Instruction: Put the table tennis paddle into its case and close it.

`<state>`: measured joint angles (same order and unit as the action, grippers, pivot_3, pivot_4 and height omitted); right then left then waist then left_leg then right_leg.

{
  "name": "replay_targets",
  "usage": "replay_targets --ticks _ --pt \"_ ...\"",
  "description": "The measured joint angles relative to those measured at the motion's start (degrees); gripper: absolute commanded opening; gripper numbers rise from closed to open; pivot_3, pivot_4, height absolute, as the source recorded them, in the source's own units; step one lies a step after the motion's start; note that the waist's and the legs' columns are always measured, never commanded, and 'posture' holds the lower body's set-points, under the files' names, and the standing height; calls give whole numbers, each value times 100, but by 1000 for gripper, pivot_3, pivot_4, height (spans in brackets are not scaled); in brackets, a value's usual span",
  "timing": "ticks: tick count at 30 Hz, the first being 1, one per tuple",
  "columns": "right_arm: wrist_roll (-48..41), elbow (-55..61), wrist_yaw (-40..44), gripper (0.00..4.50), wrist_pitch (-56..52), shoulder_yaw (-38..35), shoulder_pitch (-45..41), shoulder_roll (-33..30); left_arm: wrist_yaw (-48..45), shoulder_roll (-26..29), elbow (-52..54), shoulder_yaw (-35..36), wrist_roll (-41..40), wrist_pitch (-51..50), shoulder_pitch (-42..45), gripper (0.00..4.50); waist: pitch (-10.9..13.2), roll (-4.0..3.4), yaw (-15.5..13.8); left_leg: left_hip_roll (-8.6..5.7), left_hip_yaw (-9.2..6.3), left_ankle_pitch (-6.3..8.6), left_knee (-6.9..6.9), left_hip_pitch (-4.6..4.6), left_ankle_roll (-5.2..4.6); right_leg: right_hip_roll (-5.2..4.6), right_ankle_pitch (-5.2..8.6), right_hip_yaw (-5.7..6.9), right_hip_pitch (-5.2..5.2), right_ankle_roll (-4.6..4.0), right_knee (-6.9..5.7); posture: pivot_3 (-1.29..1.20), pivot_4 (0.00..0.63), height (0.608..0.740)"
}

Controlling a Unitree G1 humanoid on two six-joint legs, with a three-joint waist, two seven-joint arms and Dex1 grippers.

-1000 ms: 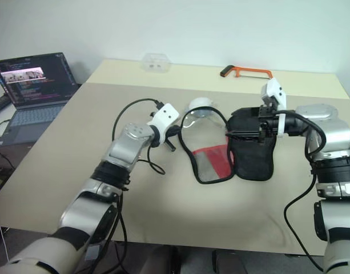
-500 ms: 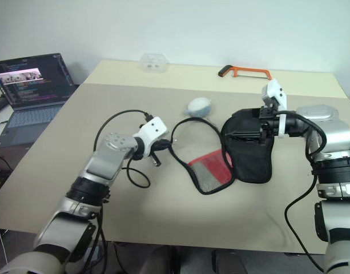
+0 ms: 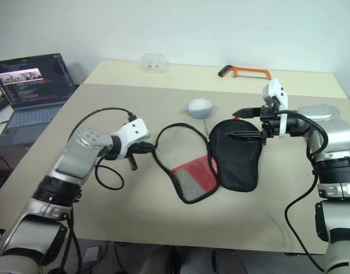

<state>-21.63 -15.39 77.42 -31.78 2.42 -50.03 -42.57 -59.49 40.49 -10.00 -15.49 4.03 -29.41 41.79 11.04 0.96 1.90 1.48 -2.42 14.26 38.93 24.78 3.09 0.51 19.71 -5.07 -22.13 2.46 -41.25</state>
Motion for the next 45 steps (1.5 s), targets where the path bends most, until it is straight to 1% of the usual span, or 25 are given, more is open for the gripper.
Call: replay_targets --ticks 5,11,16,23,27,33,35,38,39,40,41,43,45 --pt "-1 89 4 4500 -21 -1 6 -14 -288 58 28 3 -174 229 -18 18 0 0 -1 1 -1 0 0 0 0 0 0 0 0 0 0 0 150 740" --pt "0 110 -3 4500 -39 -20 43 -115 -700 188 308 1 -347 284 -194 18 0 0 -1 1 -1 0 0 0 -1 0 0 1 0 0 0 0 150 740" --pt "-3 154 -2 4500 -128 -62 166 -152 -898 447 389 1 -416 387 -429 18 0 -1 15 3 1 0 0 -1 -1 3 0 -1 -1 0 -2 0 150 740" --pt "-3 163 2 4500 -135 -70 166 -157 -1281 837 395 4 -517 638 -497 18 1 -1 15 4 2 1 0 -1 -1 5 0 -1 0 0 0 0 150 740" --pt "-3 163 5 4500 -136 -70 166 -157 -1502 1088 341 4 -532 960 -538 18 1 -2 16 5 1 0 -1 -1 -1 9 0 -1 -1 -1 -1 0 150 740" --pt "-3 163 7 4500 -159 -69 165 -156 -1532 1104 -22 -11 -427 1369 -504 18 1 -2 16 6 0 1 -1 -1 -2 10 0 -1 -1 -1 -1 0 150 740" --pt "-2 161 6 4500 -173 -69 165 -157 -1351 1007 -355 -39 -246 1578 -355 18 1 -2 13 5 -1 0 0 -1 -2 11 0 0 -1 -1 -2 0 150 740" --pt "-1 164 -7 4500 -173 -69 157 -151 -805 738 -913 -53 130 1806 -11 18 1 -2 5 3 -1 -1 2 -1 -5 10 0 0 0 -1 -4 0 150 740" --pt "9 146 -50 4500 -171 -75 158 -154 -509 577 -1175 -60 276 1921 138 18 0 -3 4 0 -1 -1 2 -1 -5 9 0 0 1 -1 -5 0 150 740" --pt "17 133 -156 4500 -169 -77 142 -119 -58 301 -1525 -55 442 2013 359 18 0 -3 -9 -1 -5 -3 4 -1 -7 6 0 3 1 -1 -6 0 150 740" --pt "18 126 -221 4500 -169 -72 119 -75 175 121 -1675 -52 497 2049 468 18 0 -2 -11 0 -5 -3 5 0 -7 3 0 3 1 -1 -6 0 150 740" --pt "22 115 -337 4500 -169 -67 102 -28 470 -190 -1775 -45 509 2084 569 18 0 -2 -9 -2 -2 -3 3 1 -7 -1 0 1 0 0 -4 0 150 740" --pt "20 115 -392 4500 -176 -65 102 -23 423 -286 -1605 -41 456 1959 487 18 0 -3 -1 -1 3 -3 -3 1 -7 -2 0 -2 -4 0 -2 0 150 740"
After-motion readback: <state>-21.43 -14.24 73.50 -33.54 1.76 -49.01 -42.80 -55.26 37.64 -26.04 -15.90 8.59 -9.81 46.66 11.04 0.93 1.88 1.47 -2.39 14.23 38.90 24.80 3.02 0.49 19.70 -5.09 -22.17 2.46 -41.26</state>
